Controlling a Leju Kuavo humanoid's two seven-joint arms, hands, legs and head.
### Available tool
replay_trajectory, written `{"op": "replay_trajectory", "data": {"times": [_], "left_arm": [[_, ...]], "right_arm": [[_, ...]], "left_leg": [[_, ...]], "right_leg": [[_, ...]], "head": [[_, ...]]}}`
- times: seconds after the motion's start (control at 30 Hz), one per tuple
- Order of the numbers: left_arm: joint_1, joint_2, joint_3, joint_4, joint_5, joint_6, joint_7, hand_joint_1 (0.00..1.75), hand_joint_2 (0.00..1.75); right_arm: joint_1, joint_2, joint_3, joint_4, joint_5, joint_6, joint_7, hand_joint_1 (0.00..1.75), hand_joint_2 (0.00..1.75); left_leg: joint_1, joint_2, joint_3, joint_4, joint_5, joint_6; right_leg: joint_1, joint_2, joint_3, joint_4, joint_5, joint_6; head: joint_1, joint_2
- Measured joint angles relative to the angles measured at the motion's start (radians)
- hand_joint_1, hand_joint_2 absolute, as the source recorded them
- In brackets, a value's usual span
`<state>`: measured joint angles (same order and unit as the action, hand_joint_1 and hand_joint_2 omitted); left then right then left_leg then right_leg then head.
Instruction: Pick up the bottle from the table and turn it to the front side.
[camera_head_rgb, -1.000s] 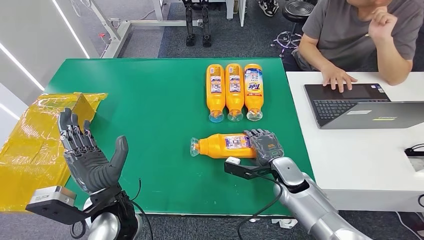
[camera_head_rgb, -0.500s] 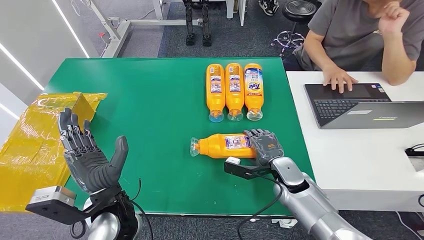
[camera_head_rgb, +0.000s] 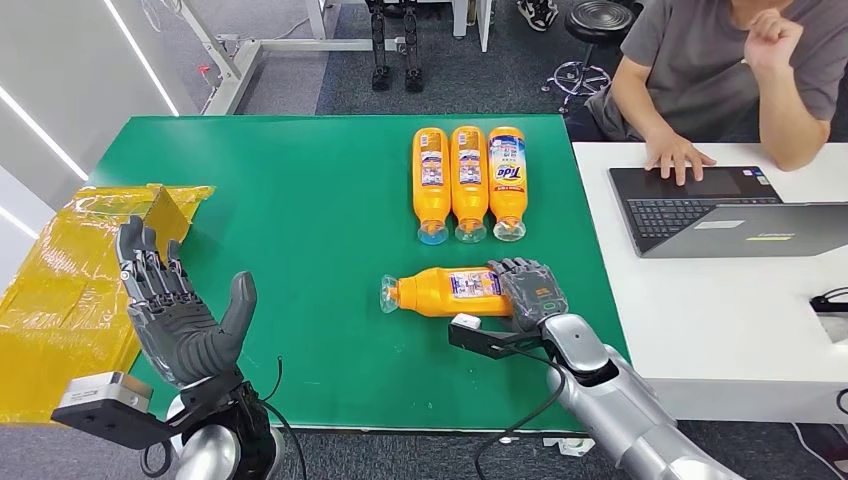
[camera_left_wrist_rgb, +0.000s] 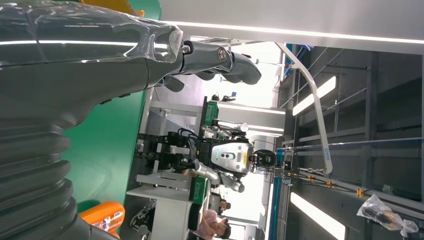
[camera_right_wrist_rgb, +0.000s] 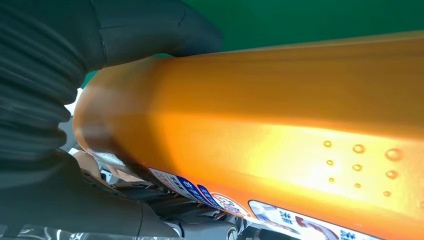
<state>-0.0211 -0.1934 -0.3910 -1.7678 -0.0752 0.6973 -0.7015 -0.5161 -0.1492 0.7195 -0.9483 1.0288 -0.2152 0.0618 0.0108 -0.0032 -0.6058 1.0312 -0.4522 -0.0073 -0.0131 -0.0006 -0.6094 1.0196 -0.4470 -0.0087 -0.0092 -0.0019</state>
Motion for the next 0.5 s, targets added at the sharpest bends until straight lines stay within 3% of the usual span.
{"op": "replay_trajectory", "data": {"times": [0.5], "left_arm": [[0.0,0.0,0.0,0.0,0.0,0.0,0.0,0.0,1.75]], "right_arm": [[0.0,0.0,0.0,0.0,0.0,0.0,0.0,1.75,1.75]], "left_leg": [[0.0,0.0,0.0,0.0,0.0,0.0]], "right_leg": [[0.0,0.0,0.0,0.0,0.0,0.0]], "head": [[0.0,0.0]]}}
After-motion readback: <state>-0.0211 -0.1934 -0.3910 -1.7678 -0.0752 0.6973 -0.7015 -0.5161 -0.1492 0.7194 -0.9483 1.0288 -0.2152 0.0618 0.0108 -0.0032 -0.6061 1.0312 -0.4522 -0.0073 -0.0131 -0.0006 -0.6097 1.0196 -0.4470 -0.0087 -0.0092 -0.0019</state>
